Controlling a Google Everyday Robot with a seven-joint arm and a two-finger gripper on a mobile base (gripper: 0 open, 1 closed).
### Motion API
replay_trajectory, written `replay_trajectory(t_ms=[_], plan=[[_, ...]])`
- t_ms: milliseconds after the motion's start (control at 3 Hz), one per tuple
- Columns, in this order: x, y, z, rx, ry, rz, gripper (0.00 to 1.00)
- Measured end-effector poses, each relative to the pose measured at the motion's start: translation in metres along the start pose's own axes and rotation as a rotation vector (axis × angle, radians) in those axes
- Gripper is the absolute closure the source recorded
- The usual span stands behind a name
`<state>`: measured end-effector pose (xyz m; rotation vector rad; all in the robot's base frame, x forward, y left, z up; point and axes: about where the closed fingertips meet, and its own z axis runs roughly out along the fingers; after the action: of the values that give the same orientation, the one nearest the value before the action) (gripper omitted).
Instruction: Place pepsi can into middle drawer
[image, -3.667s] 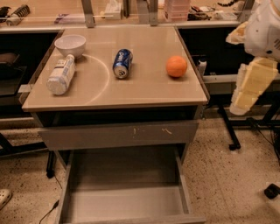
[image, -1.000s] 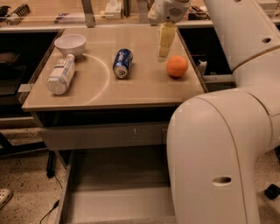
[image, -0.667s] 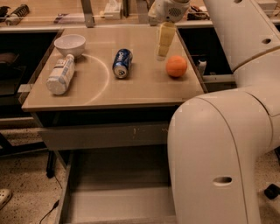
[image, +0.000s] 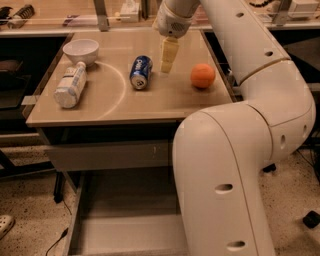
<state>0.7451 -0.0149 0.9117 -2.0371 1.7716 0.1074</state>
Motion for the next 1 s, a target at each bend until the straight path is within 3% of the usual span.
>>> replay_trajectory(t_ms=[333, 1000], plan=[[-0.02, -0.011, 0.039, -0.028, -0.026, -0.007, 0.0], [-0.019, -0.02, 0.058, -0.024, -0.06, 0.024, 0.0]])
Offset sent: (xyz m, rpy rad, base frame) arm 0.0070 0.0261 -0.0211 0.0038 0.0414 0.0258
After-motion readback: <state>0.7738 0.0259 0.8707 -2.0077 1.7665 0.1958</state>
